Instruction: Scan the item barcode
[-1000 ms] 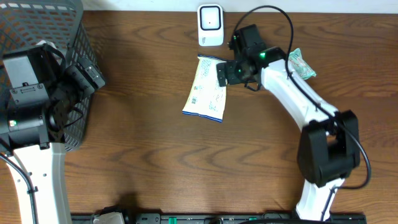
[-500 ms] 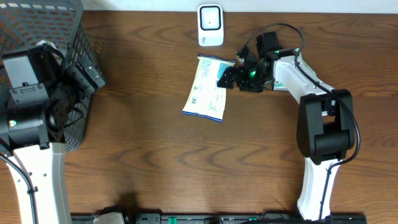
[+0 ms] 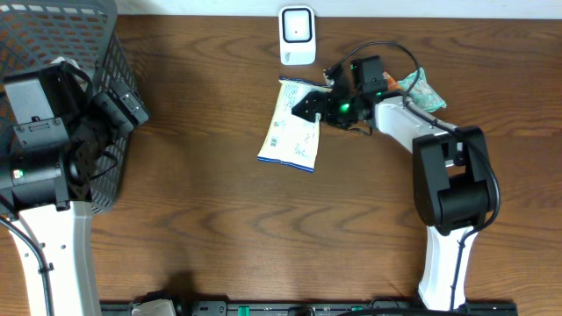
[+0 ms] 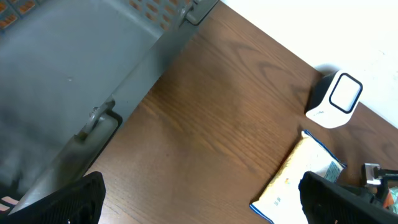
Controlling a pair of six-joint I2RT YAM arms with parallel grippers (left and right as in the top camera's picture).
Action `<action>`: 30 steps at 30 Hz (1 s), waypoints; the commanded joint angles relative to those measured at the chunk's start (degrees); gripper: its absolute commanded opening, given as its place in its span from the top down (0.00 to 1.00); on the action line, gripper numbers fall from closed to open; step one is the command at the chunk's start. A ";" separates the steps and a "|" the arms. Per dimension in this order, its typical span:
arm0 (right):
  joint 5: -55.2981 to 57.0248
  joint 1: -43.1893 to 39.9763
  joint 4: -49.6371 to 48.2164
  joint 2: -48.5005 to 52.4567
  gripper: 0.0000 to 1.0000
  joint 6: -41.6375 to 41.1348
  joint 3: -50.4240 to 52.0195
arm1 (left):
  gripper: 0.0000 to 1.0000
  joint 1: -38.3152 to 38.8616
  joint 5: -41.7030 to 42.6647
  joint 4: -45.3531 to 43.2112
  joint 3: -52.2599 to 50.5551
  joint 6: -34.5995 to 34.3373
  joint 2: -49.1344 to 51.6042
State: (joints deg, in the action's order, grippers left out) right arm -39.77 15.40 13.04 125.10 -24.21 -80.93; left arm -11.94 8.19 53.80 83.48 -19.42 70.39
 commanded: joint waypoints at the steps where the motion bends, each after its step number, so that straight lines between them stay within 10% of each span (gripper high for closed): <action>1: 8.13 2.93 -1.20 1.62 0.13 -6.01 4.13 | 0.02 -0.26 -0.55 0.15 0.07 0.74 0.02; 6: 13.60 6.62 -2.95 2.32 0.21 -5.99 4.59 | 0.02 -0.26 -0.55 0.15 0.07 0.74 0.02; 8: 14.19 7.76 -4.50 3.54 0.72 -5.97 4.59 | 0.02 -0.26 -0.55 0.15 0.07 0.74 0.02; 10: 13.90 7.80 -4.52 3.76 0.99 -5.95 4.59 | 0.02 -0.26 -0.55 0.17 0.07 0.74 0.02; 30: -15.54 0.70 -10.14 -13.27 0.99 1.40 4.55 | 0.02 -0.26 -0.55 0.15 0.07 0.74 0.02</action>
State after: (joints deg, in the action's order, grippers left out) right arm -48.95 16.43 2.59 118.98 -27.73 -75.83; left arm -11.94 8.19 53.80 83.48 -19.42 70.39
